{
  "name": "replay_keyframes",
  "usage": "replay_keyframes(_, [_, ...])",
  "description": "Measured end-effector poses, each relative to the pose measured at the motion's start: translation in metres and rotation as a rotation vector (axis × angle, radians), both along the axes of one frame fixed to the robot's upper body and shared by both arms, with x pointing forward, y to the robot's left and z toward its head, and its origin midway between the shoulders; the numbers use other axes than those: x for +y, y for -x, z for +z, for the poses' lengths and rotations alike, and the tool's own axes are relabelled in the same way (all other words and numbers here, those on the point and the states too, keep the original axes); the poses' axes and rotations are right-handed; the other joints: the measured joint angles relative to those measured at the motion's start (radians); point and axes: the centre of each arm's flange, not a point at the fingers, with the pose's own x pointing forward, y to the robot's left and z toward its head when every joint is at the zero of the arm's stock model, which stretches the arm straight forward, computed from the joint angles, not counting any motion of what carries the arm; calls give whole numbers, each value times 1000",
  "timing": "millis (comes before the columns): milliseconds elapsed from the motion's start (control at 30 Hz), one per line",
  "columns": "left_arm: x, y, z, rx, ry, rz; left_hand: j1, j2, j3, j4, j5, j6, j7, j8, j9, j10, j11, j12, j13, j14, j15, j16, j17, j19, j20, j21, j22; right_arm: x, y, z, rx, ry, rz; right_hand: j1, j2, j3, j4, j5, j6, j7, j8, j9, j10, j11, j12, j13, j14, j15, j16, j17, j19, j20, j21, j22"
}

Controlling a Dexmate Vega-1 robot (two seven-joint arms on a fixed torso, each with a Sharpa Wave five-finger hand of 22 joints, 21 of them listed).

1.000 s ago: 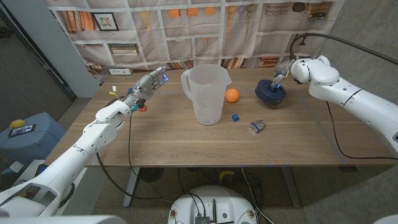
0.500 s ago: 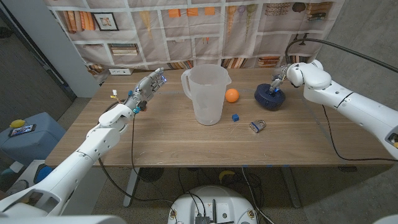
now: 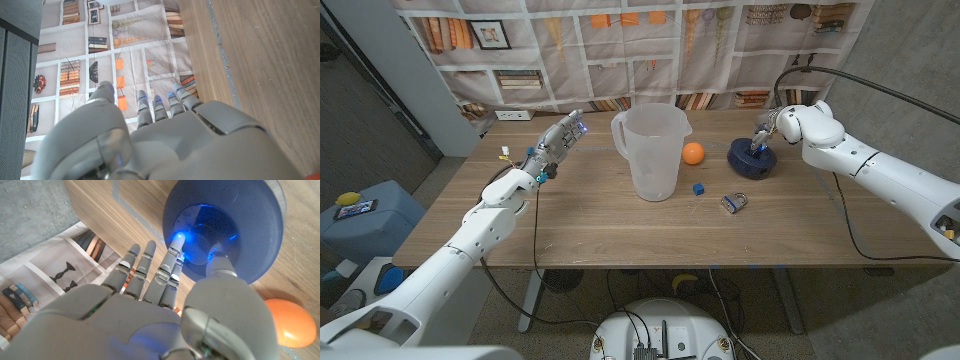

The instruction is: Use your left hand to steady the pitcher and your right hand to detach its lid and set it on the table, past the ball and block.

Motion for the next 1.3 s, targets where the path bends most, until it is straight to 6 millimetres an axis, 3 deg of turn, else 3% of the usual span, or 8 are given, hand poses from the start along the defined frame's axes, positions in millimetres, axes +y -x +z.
replay_keyframes(367, [-2,-1,-1,3,3,2,-5,5,8,0,8,11,0,0,0,11,0,0,0,9,2,0,0,8,7,0,0,2,-1,-4,4,0,-4,9,-16,-32,5,16,-33,-32,4,0,-55,2,-17,2,-15,0,-28,-2,3,4,0,2])
replay_keyframes(467, [-2,-2,-1,5,4,3,-5,5,12,-4,8,12,2,0,0,14,-4,0,0,11,0,0,0,11,3,0,0,1,-1,-4,7,0,-10,-22,-47,-46,10,28,-45,-45,7,27,-71,0,-20,2,-28,-1,-36,-2,3,4,0,2])
replay_keyframes(667, [-2,-4,-1,11,4,3,-5,5,15,-7,8,18,-4,0,0,20,-2,0,0,16,5,0,0,11,3,0,0,5,-3,-5,16,3,-12,-64,-89,-71,17,48,-53,-99,-30,27,-135,1,-29,8,-61,0,-56,0,-4,11,0,2])
replay_keyframes(900, [-2,-6,0,13,5,4,-10,11,16,-8,8,23,2,0,0,21,-4,0,0,16,5,0,0,14,0,0,0,6,-3,-4,14,1,-12,-109,-133,-104,29,85,-136,-90,-78,8,-236,3,-36,16,-110,2,-81,10,-25,32,0,2])
replay_keyframes(1100, [-2,-8,1,17,4,2,-10,11,21,-12,8,23,2,0,0,21,-4,0,0,16,5,0,0,14,0,0,0,8,-1,-1,13,-7,-5,-141,-138,-124,33,115,-218,-90,-122,3,-325,4,-40,16,-150,3,-98,16,-39,46,-5,2])
replay_keyframes(1300, [-1,-11,1,18,4,-2,-10,11,23,-9,8,23,2,0,0,21,-4,0,0,16,5,0,0,14,0,0,0,7,2,2,12,-26,3,-166,-153,-149,42,142,-299,-87,-165,4,-415,25,-43,12,-188,5,-118,20,-58,57,-5,2])
